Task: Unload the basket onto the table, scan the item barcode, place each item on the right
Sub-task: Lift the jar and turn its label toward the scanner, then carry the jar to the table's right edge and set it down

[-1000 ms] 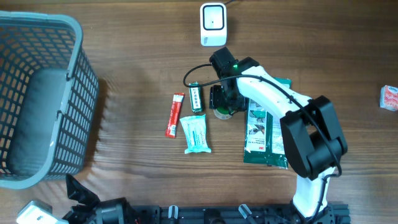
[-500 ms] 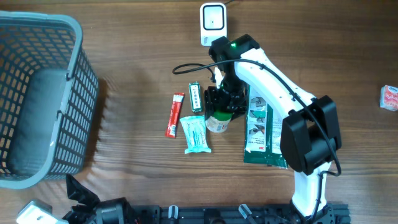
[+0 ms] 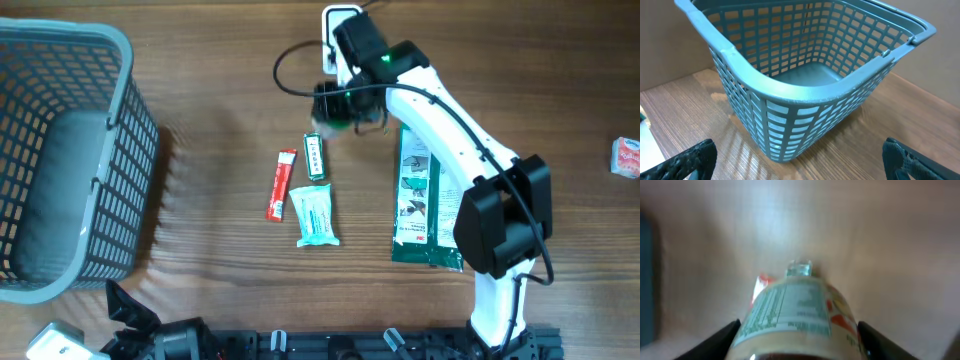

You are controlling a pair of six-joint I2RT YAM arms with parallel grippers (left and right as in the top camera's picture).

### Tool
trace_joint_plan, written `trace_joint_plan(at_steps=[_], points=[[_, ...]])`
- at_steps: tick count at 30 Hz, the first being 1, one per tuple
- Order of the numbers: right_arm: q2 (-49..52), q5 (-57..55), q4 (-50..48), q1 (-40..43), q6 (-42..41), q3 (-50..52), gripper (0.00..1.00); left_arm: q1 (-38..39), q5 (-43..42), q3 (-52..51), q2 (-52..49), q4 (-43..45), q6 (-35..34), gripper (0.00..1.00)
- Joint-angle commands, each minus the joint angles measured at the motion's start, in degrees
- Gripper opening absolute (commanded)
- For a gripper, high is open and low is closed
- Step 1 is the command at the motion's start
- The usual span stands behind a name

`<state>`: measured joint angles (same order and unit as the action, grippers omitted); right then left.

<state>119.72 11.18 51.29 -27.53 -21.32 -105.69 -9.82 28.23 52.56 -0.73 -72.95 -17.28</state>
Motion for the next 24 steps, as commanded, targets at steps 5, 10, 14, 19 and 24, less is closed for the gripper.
trace_joint_plan(at_steps=[5, 10, 14, 19, 24], points=[[5.3, -27.8, -33.0, 0.3, 6.4, 0.4, 0.59, -0.3, 0.3, 0.1, 0.4, 0.2, -0.1, 1.0], [13.4, -29.7, -52.4, 2.2, 12.3, 0.4, 0.63, -0.3, 0.3, 0.1, 0.4, 0.2, -0.1, 1.0], [13.6, -29.7, -59.8, 2.5, 12.7, 0.4, 0.63, -0.3, 0.3, 0.1, 0.4, 0.2, -0.1, 1.0], [13.6, -29.6, -62.3, 2.7, 12.8, 0.4, 0.62, -0.3, 0.3, 0.1, 0.4, 0.2, -0.1, 1.0], [13.6, -29.6, -62.2, 3.2, 12.2, 0.4, 0.61, -0.3, 0.3, 0.1, 0.4, 0.2, -0.1, 1.0]])
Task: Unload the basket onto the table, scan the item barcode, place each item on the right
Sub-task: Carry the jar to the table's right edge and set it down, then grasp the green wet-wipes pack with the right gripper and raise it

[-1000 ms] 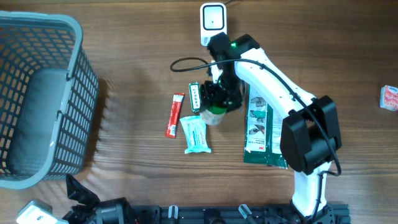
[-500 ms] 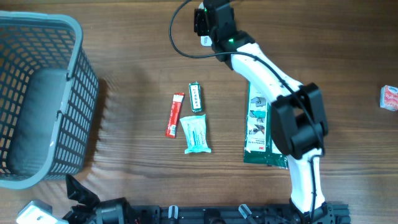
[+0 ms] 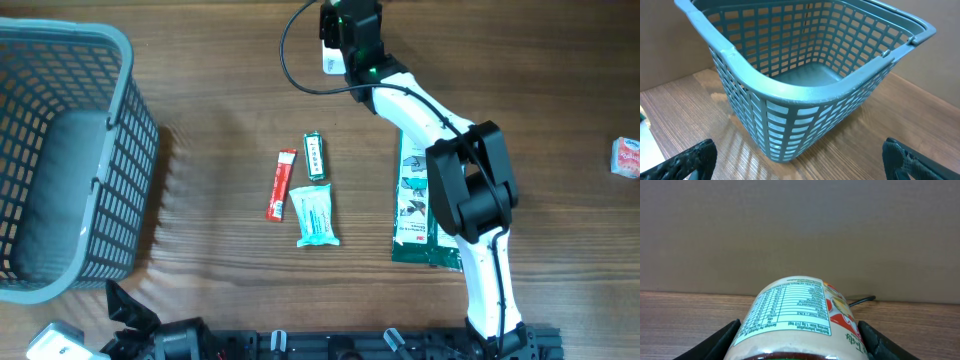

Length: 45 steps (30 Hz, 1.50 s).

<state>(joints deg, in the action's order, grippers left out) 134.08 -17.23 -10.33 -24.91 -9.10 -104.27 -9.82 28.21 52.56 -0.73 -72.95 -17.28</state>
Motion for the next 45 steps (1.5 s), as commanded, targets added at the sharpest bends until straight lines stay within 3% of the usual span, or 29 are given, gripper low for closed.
trace_joint_plan(at_steps=[1, 3, 7, 11, 14, 18, 22, 26, 29, 31, 33, 38, 45], points=[[-0.8, -1.2, -0.6, 0.8, 0.0, -1.1, 0.59, -0.3, 0.3, 0.1, 0.4, 0.2, -0.1, 1.0], [-1.9, -1.2, 1.9, 2.0, -1.0, -1.2, 0.56, -0.3, 0.3, 0.1, 0.4, 0.2, -0.1, 1.0], [-10.1, -0.8, 17.7, 8.6, -4.6, -1.2, 0.57, -0.3, 0.3, 0.1, 0.4, 0.2, -0.1, 1.0], [-13.6, -0.7, 33.6, 18.7, -4.5, -1.2, 0.59, -0.3, 0.3, 0.1, 0.4, 0.2, -0.1, 1.0], [-13.4, 4.2, 48.4, 32.4, -4.5, -1.1, 0.62, -0.3, 0.3, 0.1, 0.4, 0.2, -0.1, 1.0], [-12.1, 19.5, 55.3, 49.1, -6.4, -1.0, 0.62, -0.3, 0.3, 0.1, 0.4, 0.2, -0.1, 1.0], [-5.1, 20.2, 55.5, 58.8, -8.9, -0.9, 0.62, -0.3, 0.3, 0.1, 0.4, 0.2, -0.1, 1.0], [-2.2, 18.0, 54.8, 60.4, -9.0, -0.9, 0.63, -0.3, 0.3, 0.1, 0.4, 0.2, -0.1, 1.0], [-3.0, 9.1, 55.3, 60.8, -8.9, -3.1, 0.81, -0.3, 0.3, 0.1, 0.4, 0.2, -0.1, 1.0], [-5.3, 6.7, 57.9, 61.8, -11.1, -6.9, 1.0, -0.3, 0.3, 0.1, 0.4, 0.2, -0.1, 1.0], [-9.8, 9.9, 59.8, 62.0, -12.8, -12.3, 1.0, -0.3, 0.3, 0.1, 0.4, 0.2, -0.1, 1.0], [-24.4, 34.0, 66.2, 57.0, -13.2, -13.8, 1.0, -0.3, 0.3, 0.1, 0.4, 0.2, -0.1, 1.0], [-29.4, 34.9, 87.9, 38.4, -8.2, -13.7, 1.0, -0.3, 0.3, 0.1, 0.4, 0.2, -0.1, 1.0]])
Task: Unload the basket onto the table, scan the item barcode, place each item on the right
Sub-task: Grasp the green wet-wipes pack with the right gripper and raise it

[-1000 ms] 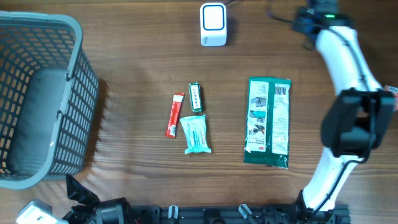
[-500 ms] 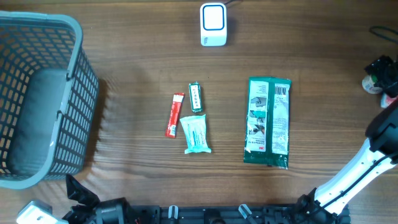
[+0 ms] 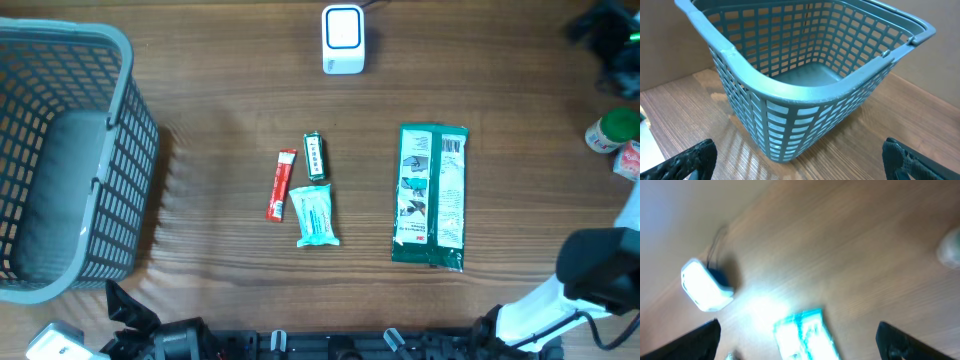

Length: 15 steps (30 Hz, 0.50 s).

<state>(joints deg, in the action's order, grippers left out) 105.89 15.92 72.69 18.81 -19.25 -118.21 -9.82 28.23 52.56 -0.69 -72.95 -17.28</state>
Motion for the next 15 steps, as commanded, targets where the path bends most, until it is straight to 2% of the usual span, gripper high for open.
trace_joint_plan(at_steps=[1, 3, 5, 6, 8, 10, 13, 15], points=[[-1.2, 1.8, 8.2, -8.3, 1.9, 1.4, 0.99, -0.3, 0.3, 0.1, 0.4, 0.2, -0.1, 1.0], [-1.2, 1.7, 12.2, -13.3, 2.5, 4.9, 1.0, -0.3, 0.3, 0.1, 0.4, 0.2, -0.1, 1.0], [-1.2, 1.2, 13.0, -19.4, 2.7, 14.0, 1.0, -0.3, 0.3, 0.1, 0.4, 0.2, -0.1, 1.0], [-1.2, 0.4, 10.3, -21.9, 2.2, 21.8, 1.0, -0.3, 0.3, 0.1, 0.4, 0.2, -0.1, 1.0], [-1.2, -0.7, 6.9, -23.2, -0.1, 29.6, 1.0, -0.3, 0.3, 0.1, 0.4, 0.2, -0.1, 1.0], [-1.2, -10.4, 2.8, -23.4, -8.3, 39.7, 1.0, -0.3, 0.3, 0.1, 0.4, 0.2, -0.1, 1.0], [-1.2, -16.5, -8.5, -23.4, -9.2, 47.5, 1.0, -0.3, 0.3, 0.1, 0.4, 0.2, -0.1, 1.0], [-1.2, -18.1, -17.2, -23.3, -5.7, 52.3, 1.0, -0.3, 0.3, 0.1, 0.4, 0.2, -0.1, 1.0]])
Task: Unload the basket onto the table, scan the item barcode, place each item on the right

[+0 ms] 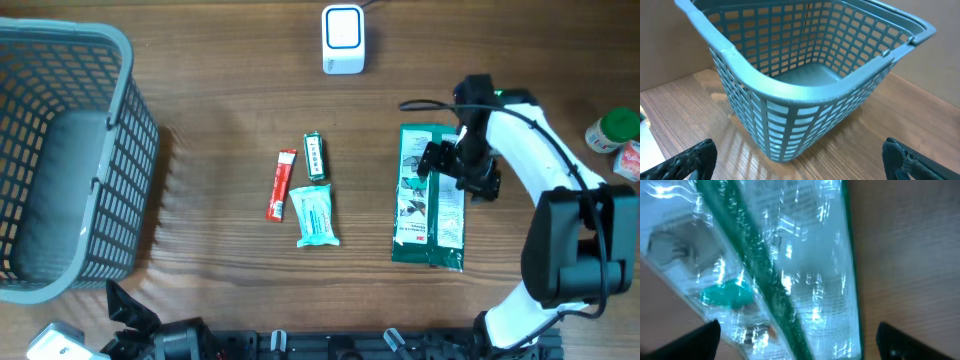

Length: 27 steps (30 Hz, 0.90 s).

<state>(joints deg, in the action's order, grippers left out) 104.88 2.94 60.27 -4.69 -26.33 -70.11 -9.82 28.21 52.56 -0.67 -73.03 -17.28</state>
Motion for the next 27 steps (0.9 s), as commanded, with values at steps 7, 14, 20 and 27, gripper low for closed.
trace_joint_plan(at_steps=[7, 14, 20, 27], points=[[-0.2, -3.0, -24.2, 0.2, 2.2, 19.7, 0.22, -0.3, 0.3, 0.1, 0.3, 0.3, -0.1, 1.0], [-3.8, -2.1, -15.3, 0.0, 4.1, 7.6, 0.04, -0.3, 0.3, 0.1, 0.3, 0.3, -0.1, 1.0], [-16.9, -30.8, -11.3, -7.8, 5.2, -3.0, 0.04, -0.3, 0.3, 0.1, 0.3, 0.3, -0.1, 1.0], [-15.7, -87.4, -36.2, -27.3, 12.5, -2.9, 0.04, -0.3, 0.3, 0.1, 0.3, 0.3, -0.1, 1.0]])
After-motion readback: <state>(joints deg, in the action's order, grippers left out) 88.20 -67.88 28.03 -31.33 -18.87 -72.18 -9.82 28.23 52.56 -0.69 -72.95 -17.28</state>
